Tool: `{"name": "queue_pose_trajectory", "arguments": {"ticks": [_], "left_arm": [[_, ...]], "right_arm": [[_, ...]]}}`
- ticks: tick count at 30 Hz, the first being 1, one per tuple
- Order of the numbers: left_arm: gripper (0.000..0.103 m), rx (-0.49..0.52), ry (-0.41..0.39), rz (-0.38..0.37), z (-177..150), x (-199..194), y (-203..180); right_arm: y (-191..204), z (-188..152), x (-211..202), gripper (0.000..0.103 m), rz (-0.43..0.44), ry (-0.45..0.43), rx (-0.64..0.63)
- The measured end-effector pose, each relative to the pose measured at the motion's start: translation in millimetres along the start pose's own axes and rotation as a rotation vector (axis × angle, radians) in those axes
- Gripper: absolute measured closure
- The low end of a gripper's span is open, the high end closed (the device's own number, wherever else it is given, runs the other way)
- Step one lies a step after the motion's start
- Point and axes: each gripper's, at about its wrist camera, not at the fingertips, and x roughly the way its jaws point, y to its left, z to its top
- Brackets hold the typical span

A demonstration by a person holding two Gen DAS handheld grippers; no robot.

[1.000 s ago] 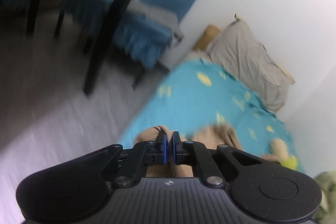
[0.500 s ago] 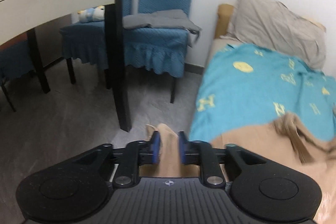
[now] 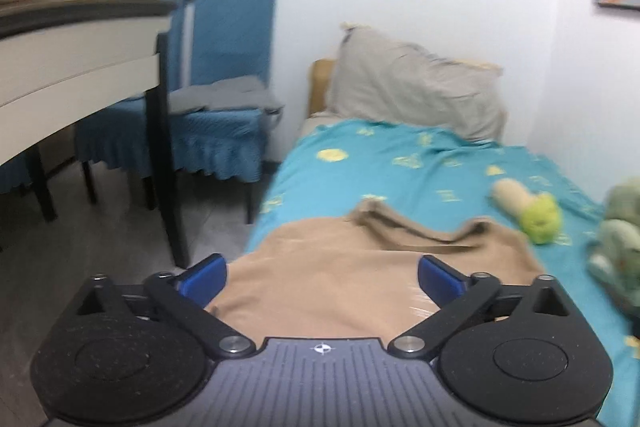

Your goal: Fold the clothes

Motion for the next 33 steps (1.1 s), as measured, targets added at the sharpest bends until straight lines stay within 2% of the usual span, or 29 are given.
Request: {"name": "queue_pose_trajectory", "arguments": {"ticks": [5,10,13,21,23,25,27,33], "left_arm": [[0.000,0.046,-0.064,-0.104,-30.5,-50.8,-33.8],[0.000,0.091,-0.067,-0.184,-75.3,-41.8,-41.2],[0.000,0.082,-0.010,-0.149,-85.0,-27.0,-43.6],[0.000,0.065,0.001,-0.155,-98.9,-16.0,-45.0],[0.000,0.069,-0.001,-0.149,-100.3,-12.8,-43.3],[0.000,0.065,-0.002,-0.145,-100.1,-11.0,-42.8],[0.000,0.054,-0.005,-0.135,-99.2,-10.8,-40.9],[0.000,0.000,-0.016,-0.099,-94.6,-13.4,-31.9]], "right_arm": [[0.6,-2.1,-13.7,0.000,0.032,-0.001,0.003],[4.1,-5.2,-14.1,0.000,0.038,0.002,-0.004],[7.3,-5.9,-8.9,0.001,0.041,0.008,-0.018],[13.7,-12.2,3.4,0.004,0.039,0.040,-0.050],[13.7,-12.5,4.8,0.008,0.038,0.044,-0.046],[13.3,-12.8,5.6,0.018,0.036,0.051,-0.043],[8.8,-12.1,7.0,0.022,0.035,0.059,-0.018],[-27.9,-1.0,29.5,0.022,0.000,0.103,0.141]]}}
